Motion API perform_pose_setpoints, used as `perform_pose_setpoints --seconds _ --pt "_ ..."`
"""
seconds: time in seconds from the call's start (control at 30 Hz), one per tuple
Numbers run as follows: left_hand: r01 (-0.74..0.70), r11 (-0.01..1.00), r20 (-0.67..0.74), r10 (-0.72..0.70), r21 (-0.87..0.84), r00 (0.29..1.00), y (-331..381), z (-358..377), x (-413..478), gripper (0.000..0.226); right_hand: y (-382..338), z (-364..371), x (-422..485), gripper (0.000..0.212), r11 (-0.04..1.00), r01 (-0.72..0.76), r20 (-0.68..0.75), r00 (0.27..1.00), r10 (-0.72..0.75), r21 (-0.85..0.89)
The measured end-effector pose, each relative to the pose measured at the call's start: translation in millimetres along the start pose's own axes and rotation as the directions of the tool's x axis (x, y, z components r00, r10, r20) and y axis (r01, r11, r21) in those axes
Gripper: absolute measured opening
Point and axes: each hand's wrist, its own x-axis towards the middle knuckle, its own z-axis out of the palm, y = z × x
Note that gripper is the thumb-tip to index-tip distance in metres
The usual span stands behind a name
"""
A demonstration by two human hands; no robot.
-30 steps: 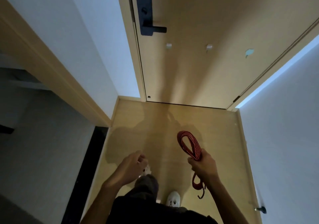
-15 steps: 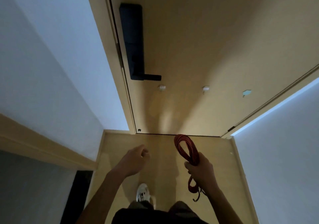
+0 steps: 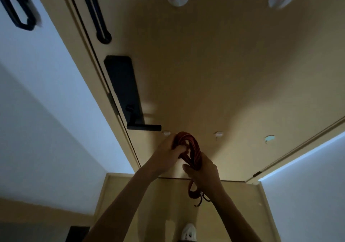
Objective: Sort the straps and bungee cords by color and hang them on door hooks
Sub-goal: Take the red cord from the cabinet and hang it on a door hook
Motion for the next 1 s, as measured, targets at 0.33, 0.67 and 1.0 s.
perform_pose_setpoints --seconds 0.33,0.67,1.0 --pt "-0.117 0.993 -0.145 0.114 -0.014 0.983 74.5 -7.9 66.4 0.015 -68.6 -69.2 69.0 0.036 0.962 0.268 0.053 0.961 -0.271 0.056" --pt "-0.372 0.909 -0.014 0.381 0.187 0.924 132.8 -70.6 84.1 0.022 -137.6 -103.4 108.8 0.018 0.822 0.569 -0.099 0.818 -0.566 0.0" --pt "-0.544 0.726 -0.027 0.61 0.421 0.792 178.2 -120.7 81.0 0.011 -201.8 -135.3 111.2 0.023 0.661 0.75 -0.057 0.66 -0.749 -0.002"
